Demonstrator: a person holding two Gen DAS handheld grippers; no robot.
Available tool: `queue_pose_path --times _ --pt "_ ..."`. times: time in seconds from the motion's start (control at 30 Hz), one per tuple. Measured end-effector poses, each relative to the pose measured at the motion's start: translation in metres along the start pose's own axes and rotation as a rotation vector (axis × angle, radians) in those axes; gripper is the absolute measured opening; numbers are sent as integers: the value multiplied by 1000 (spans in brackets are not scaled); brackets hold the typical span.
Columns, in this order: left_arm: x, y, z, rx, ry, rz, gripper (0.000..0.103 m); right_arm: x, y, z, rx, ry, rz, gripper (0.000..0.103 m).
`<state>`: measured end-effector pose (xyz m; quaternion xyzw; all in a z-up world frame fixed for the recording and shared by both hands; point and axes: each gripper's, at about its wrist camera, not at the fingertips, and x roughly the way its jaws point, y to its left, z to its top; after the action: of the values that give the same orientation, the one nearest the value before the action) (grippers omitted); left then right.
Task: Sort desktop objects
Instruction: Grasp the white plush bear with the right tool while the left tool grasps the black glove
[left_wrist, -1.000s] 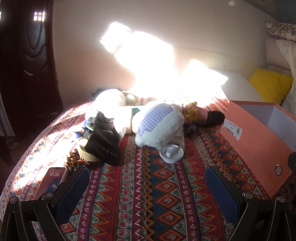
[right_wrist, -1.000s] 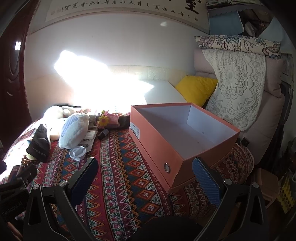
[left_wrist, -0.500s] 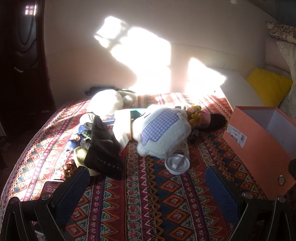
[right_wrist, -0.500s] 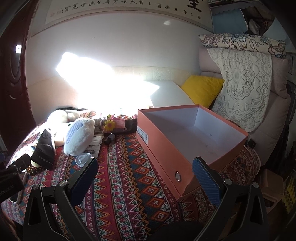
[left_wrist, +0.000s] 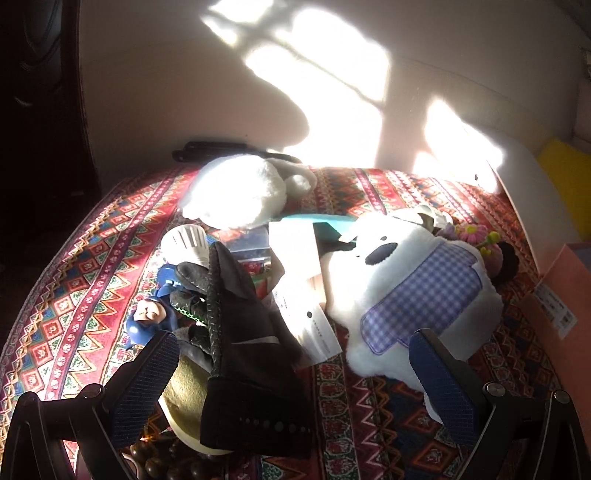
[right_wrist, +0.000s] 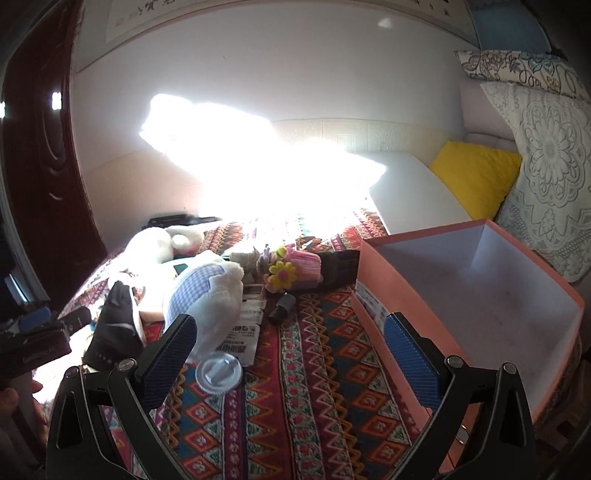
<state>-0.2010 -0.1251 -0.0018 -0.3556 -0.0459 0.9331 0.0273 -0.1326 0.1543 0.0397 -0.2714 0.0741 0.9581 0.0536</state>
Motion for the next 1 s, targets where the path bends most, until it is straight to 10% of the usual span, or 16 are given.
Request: queue_pose_path --times 0.33,0.5,0.7,0.83,1.0 --pt "67 11 -2 -22 168 -114 85 165 -40 43 419 267 198 90" --pt "81 13 6 -47 185 -183 11 220 -29 52 365 317 120 90" --pt "64 3 10 -32 151 -213 4 219 -20 47 373 364 141 91" --pt "45 0 4 -30 148 -237 4 198 7 37 378 414 366 96" --pt "58 -4 -10 -17 223 -241 18 222 43 15 317 516 438 99"
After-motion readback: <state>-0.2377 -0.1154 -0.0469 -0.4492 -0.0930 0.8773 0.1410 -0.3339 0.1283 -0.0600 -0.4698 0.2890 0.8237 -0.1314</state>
